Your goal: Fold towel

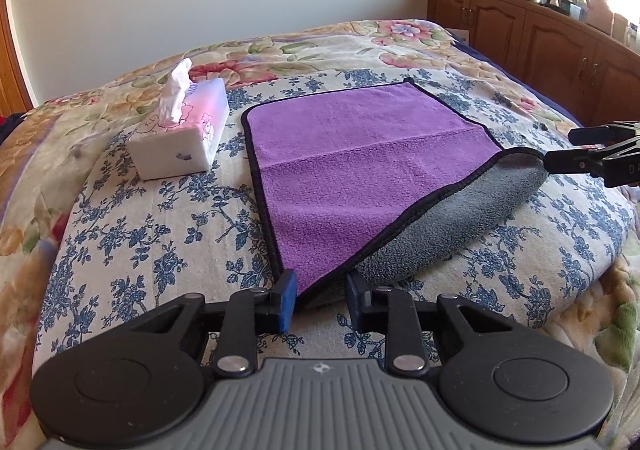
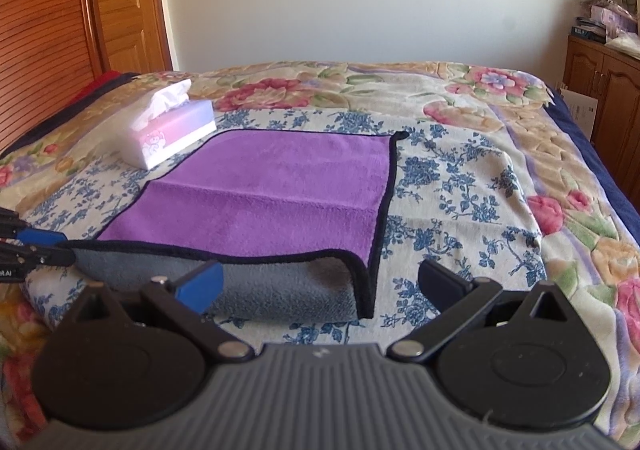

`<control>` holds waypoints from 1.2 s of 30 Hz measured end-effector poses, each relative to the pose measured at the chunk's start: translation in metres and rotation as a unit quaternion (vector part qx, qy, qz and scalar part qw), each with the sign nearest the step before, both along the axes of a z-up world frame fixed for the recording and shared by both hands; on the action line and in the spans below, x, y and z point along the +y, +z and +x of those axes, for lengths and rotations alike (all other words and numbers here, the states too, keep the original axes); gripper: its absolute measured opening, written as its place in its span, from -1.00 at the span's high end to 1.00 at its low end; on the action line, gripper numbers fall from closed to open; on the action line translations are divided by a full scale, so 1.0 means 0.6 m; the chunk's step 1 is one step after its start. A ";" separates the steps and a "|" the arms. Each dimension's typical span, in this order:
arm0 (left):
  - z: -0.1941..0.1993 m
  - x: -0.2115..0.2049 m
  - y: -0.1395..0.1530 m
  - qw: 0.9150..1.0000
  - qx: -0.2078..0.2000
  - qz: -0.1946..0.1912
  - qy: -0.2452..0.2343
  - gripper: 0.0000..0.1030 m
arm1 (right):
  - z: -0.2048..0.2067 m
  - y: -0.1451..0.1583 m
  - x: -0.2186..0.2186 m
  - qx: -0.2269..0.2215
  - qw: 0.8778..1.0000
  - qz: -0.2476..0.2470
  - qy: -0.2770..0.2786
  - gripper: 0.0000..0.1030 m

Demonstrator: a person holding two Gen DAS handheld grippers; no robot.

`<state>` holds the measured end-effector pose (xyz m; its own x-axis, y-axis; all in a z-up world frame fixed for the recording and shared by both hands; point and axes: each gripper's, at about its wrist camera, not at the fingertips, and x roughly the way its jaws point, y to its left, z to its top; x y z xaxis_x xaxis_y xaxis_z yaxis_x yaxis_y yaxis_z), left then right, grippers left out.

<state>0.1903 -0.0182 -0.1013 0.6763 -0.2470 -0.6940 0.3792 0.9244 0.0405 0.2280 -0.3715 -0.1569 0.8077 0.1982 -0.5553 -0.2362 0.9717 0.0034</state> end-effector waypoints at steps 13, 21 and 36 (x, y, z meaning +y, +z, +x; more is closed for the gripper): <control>0.000 -0.001 -0.006 1.000 0.002 -0.007 -0.002 0.80 | 0.019 -0.008 -0.012 0.028 0.999 0.027 0.000 -1.00; 0.002 -0.001 -0.009 1.000 0.005 -0.007 0.000 0.80 | 0.026 -0.011 -0.014 0.043 0.998 0.038 0.005 -0.64; 0.003 0.000 -0.011 1.000 0.008 -0.008 0.001 0.80 | 0.070 -0.030 -0.036 0.083 0.992 0.098 -0.004 0.03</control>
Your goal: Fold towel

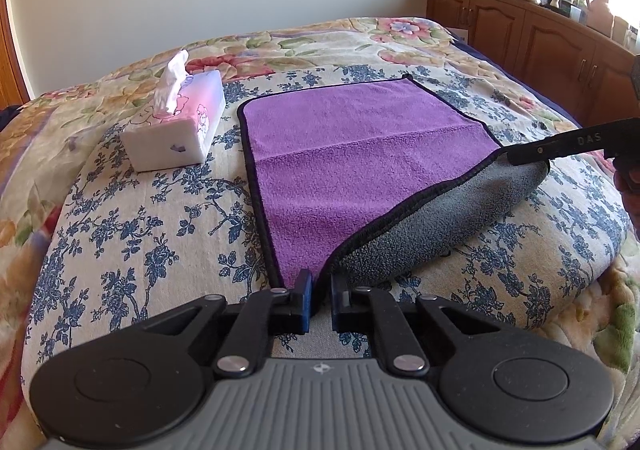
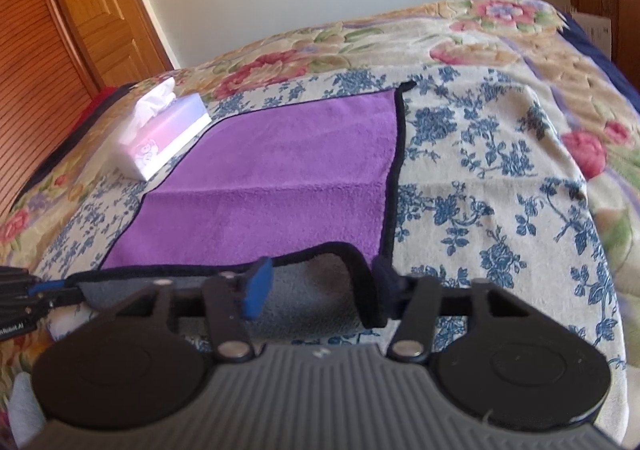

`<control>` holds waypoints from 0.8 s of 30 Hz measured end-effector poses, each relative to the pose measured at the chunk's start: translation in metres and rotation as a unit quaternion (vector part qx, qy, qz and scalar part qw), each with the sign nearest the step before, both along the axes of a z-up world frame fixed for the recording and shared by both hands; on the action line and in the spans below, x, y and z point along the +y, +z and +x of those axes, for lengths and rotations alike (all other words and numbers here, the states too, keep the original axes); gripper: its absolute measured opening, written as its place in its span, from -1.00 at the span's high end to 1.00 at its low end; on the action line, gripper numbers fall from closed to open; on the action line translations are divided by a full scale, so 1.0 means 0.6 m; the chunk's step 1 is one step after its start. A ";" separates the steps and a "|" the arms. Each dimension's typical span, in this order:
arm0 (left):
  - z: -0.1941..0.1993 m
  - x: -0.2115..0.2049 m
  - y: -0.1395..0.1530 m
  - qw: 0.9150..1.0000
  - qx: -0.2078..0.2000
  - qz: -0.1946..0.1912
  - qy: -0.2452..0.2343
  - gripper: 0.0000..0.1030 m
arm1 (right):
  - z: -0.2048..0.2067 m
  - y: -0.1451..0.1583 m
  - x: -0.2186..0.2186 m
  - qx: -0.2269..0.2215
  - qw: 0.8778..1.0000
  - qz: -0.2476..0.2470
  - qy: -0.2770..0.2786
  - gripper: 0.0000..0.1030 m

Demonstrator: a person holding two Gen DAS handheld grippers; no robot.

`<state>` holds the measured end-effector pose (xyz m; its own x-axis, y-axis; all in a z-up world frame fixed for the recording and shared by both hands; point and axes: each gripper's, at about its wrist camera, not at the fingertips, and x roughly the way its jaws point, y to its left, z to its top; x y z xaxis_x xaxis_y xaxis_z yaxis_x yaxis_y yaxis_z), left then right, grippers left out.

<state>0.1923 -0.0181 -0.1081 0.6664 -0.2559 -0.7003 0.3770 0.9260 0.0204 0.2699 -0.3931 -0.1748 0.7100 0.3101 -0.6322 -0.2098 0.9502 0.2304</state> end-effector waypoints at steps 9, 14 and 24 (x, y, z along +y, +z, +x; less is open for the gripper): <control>0.002 0.001 0.000 1.000 0.003 -0.005 0.003 0.81 | -0.001 0.003 -0.005 0.007 1.000 -0.006 -0.005 0.48; 0.003 0.003 0.001 1.000 0.002 -0.011 0.006 0.85 | -0.001 0.004 -0.003 0.009 1.000 -0.026 0.003 0.75; 0.004 0.006 0.004 1.000 0.004 -0.022 0.017 0.88 | -0.006 0.010 0.003 -0.001 0.998 -0.055 0.016 0.85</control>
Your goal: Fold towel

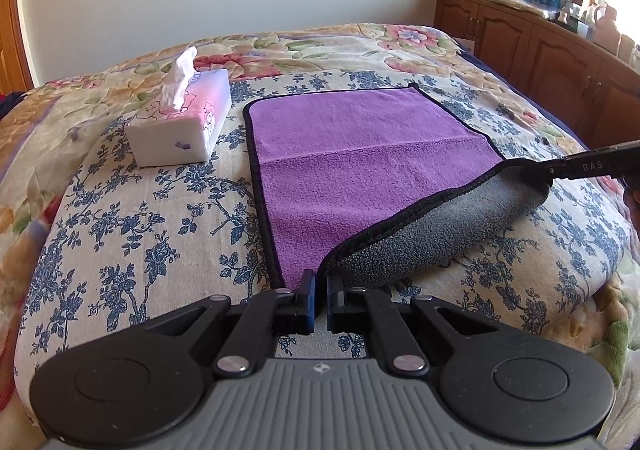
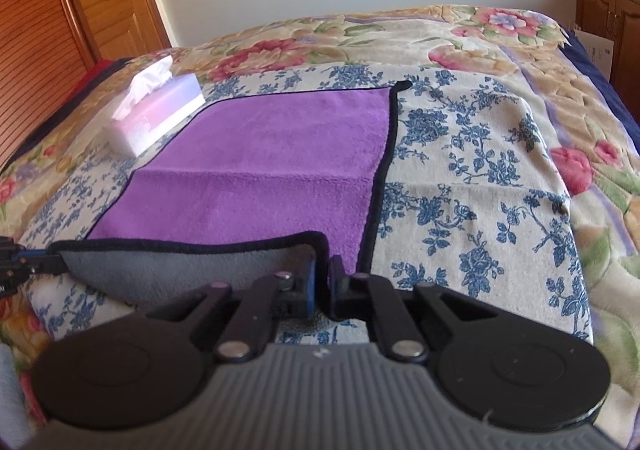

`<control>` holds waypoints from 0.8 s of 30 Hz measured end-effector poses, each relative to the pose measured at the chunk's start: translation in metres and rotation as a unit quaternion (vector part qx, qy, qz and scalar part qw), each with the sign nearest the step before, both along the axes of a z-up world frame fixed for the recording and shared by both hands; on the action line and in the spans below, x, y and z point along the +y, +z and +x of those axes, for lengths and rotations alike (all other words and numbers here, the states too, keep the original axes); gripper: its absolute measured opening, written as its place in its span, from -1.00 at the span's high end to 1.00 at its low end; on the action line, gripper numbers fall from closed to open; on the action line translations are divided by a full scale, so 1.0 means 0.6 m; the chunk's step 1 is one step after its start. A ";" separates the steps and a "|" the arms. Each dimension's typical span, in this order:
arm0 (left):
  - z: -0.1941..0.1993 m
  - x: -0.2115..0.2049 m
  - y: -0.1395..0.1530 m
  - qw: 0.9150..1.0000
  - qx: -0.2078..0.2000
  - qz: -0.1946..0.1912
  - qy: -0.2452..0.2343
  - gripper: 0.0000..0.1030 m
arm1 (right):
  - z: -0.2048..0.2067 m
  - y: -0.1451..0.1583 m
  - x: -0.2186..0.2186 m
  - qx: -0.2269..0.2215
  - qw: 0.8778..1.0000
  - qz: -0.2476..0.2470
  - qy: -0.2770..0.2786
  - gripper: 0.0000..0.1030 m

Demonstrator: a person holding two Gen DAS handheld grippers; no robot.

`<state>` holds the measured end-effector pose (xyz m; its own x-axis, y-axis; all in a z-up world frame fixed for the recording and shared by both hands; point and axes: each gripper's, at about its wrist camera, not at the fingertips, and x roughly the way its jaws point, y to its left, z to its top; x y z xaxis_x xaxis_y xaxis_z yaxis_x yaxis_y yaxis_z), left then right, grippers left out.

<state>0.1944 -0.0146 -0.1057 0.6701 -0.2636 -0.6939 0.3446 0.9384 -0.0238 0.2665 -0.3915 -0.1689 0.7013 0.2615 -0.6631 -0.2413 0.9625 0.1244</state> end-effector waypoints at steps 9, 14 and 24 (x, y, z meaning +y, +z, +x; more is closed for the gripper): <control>-0.003 -0.001 0.013 1.000 -0.006 -0.011 0.003 0.88 | -0.005 0.010 -0.002 -0.016 1.000 -0.001 0.000 0.85; 0.000 -0.002 0.026 1.000 -0.009 -0.015 0.010 0.89 | -0.007 0.017 0.000 -0.032 0.999 0.002 0.001 0.85; 0.010 -0.008 0.047 0.999 -0.024 -0.025 0.006 0.89 | -0.008 0.030 0.000 -0.054 0.999 0.005 -0.001 0.85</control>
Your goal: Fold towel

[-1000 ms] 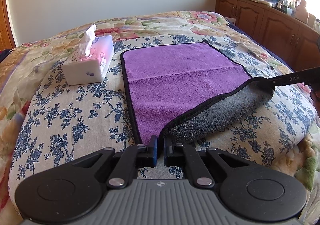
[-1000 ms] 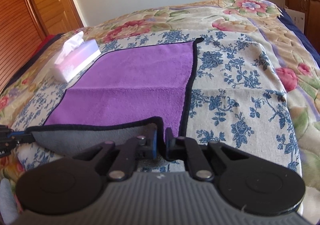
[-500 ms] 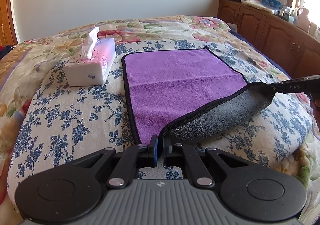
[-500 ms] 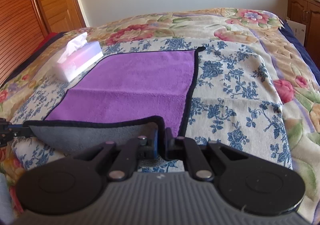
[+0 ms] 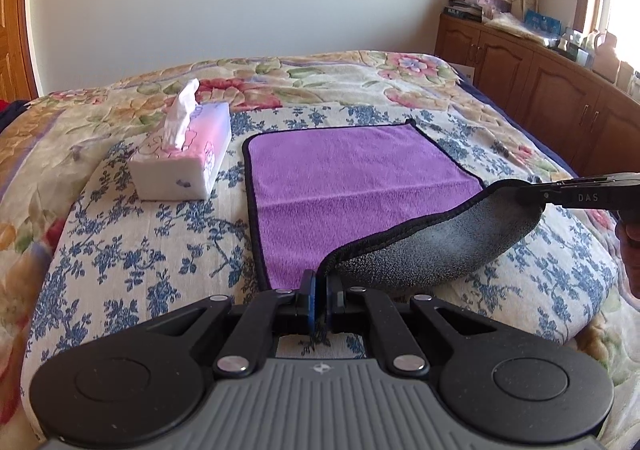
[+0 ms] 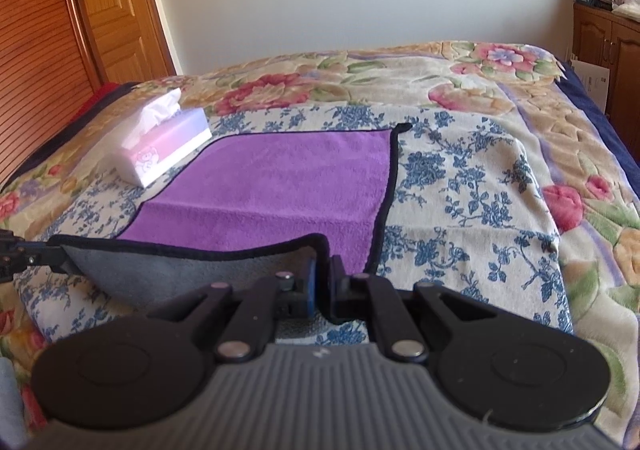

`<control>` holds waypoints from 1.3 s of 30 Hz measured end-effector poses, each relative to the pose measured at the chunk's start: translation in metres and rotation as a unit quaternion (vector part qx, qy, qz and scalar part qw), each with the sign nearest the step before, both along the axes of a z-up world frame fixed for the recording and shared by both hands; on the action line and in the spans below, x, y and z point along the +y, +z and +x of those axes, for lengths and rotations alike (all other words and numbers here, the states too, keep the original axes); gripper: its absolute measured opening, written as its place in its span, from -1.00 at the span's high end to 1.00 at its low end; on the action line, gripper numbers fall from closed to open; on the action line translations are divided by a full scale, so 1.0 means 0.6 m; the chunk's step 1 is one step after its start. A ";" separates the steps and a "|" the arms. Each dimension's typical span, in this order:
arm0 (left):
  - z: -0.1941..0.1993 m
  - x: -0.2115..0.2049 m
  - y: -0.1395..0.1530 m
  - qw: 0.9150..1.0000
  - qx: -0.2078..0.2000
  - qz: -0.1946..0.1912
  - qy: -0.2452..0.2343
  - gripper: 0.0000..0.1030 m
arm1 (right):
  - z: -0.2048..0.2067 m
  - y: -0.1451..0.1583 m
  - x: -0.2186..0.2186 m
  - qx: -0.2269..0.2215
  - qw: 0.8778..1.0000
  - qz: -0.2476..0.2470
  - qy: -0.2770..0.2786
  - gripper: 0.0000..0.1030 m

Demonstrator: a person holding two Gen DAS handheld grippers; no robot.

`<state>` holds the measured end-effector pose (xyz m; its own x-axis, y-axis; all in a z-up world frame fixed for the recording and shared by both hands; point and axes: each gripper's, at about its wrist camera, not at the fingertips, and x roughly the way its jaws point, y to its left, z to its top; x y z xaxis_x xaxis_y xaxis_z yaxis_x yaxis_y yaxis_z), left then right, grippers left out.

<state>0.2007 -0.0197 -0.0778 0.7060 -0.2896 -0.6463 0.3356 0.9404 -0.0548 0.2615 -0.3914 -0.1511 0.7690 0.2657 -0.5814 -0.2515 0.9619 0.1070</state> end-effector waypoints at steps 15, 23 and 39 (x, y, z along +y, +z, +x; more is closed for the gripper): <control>0.032 -0.002 0.014 1.000 -0.013 -0.010 0.004 0.90 | 0.006 0.014 -0.004 -0.036 0.999 0.000 0.002 0.85; 0.048 -0.005 0.019 1.000 -0.016 -0.008 0.004 0.90 | 0.010 0.016 0.003 -0.045 0.999 -0.010 0.013 0.91; 0.090 -0.015 0.030 1.000 -0.015 -0.007 0.002 0.90 | 0.041 0.027 0.005 -0.067 0.997 -0.024 0.019 0.92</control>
<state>0.2546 -0.0284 -0.0597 0.7268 -0.2944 -0.6205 0.3328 0.9413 -0.0569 0.2861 -0.3886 -0.1349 0.8304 0.2700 -0.4874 -0.2961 0.9549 0.0245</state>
